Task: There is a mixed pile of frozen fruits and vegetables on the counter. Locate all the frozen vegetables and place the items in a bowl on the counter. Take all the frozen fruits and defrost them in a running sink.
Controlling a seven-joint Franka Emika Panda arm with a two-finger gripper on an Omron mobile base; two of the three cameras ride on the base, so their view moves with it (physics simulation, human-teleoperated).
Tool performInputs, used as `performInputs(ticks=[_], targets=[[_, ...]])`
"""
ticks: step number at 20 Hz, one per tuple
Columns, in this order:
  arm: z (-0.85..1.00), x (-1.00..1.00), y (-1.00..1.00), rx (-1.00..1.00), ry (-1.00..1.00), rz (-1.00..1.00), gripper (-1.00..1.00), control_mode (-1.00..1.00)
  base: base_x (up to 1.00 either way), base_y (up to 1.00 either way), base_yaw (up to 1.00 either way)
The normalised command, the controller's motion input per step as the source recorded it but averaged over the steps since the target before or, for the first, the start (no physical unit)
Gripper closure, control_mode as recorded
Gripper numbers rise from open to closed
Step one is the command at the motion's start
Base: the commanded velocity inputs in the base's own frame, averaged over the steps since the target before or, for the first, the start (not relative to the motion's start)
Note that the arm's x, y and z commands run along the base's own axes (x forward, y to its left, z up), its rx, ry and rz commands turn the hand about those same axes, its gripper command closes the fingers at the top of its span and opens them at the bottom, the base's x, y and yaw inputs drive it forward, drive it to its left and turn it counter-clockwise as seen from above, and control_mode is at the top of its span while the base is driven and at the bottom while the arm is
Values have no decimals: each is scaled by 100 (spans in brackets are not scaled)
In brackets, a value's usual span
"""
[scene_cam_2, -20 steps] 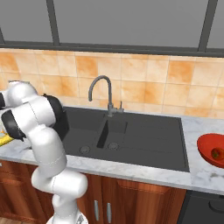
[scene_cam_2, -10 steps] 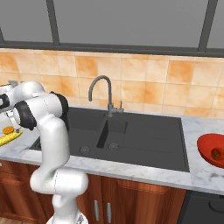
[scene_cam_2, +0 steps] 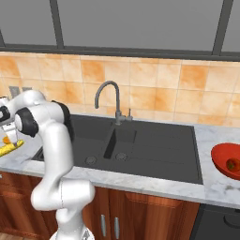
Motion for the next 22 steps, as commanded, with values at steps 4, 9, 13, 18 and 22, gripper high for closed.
performInputs(ticks=[4, 9, 13, 18, 22], targets=[[-48, 26, 12, -1, -11, 24, -100, -100, 0, 0, 0], [-37, 6, 27, 1, -3, 8, 100, -100, 0, 0, 0], [-2, -4, -4, 1, -3, 0, 100, -100, 0, 0, 0], [43, -40, -88, 2, -3, -3, 100, -100, 0, 0, 0], [61, -22, -84, 0, -1, -5, 100, -100, 0, 0, 0]])
